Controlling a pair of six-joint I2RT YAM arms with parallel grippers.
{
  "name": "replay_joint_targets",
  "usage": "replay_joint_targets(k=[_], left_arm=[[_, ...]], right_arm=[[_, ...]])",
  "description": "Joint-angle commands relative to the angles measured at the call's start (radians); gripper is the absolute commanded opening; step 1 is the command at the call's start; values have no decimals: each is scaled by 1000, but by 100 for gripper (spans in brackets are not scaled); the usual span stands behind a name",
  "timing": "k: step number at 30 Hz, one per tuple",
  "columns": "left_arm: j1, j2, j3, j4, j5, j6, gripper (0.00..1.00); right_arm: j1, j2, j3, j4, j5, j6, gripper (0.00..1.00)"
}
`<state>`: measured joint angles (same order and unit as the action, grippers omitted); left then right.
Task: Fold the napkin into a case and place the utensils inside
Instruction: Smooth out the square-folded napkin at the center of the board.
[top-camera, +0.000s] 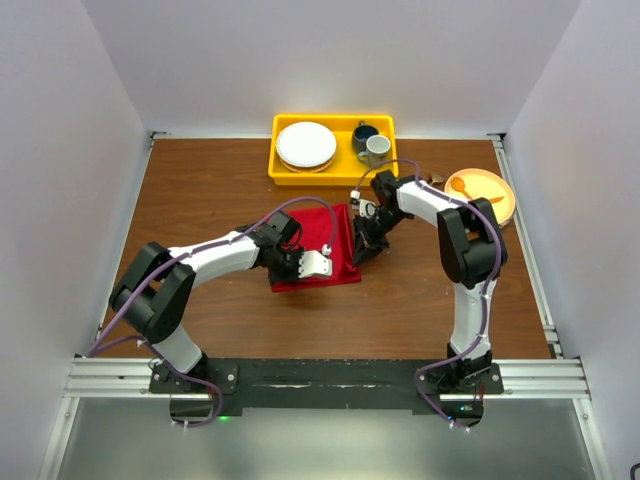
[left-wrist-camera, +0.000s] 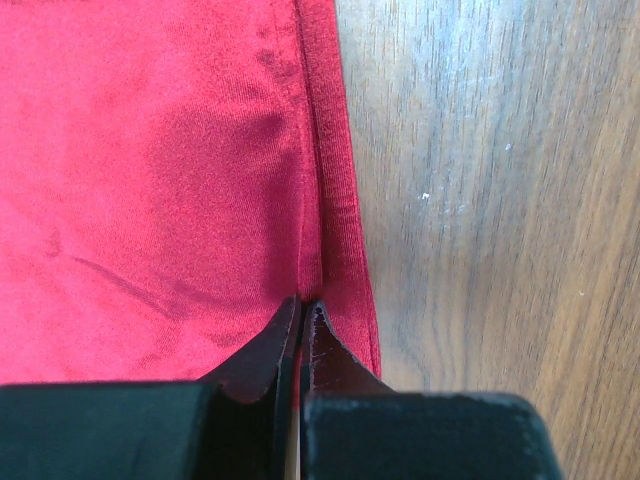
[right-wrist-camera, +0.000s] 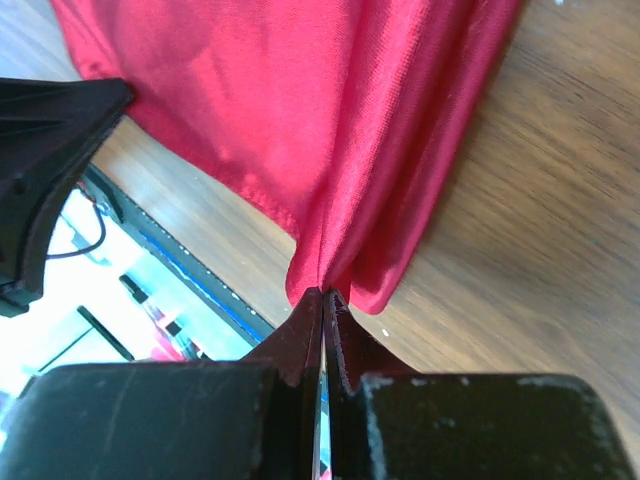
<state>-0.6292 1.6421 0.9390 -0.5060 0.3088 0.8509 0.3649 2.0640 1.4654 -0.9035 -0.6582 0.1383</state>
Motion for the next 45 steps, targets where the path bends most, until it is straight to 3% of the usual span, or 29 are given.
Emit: replay_joint_targets(k=[1, 15, 23, 30, 43, 45], left_arm=[[5, 2, 26, -2, 4, -15, 0], [5, -134, 49, -154, 121, 42, 0], [5, -59, -60, -49, 78, 40, 0], [8, -19, -55, -35, 75, 4, 0], [6, -14, -58, -25, 75, -29, 0], [10, -21, -52, -31, 79, -42, 16]], right_arm=[[6, 57, -37, 14, 17, 7, 0], [5, 108, -25, 55, 146, -9, 0], [5, 4, 55, -43, 26, -72, 0], [8, -47, -34, -87, -57, -60, 0], [19, 90, -88, 20, 86, -28, 0], [17, 116, -56, 17, 109, -28, 0]])
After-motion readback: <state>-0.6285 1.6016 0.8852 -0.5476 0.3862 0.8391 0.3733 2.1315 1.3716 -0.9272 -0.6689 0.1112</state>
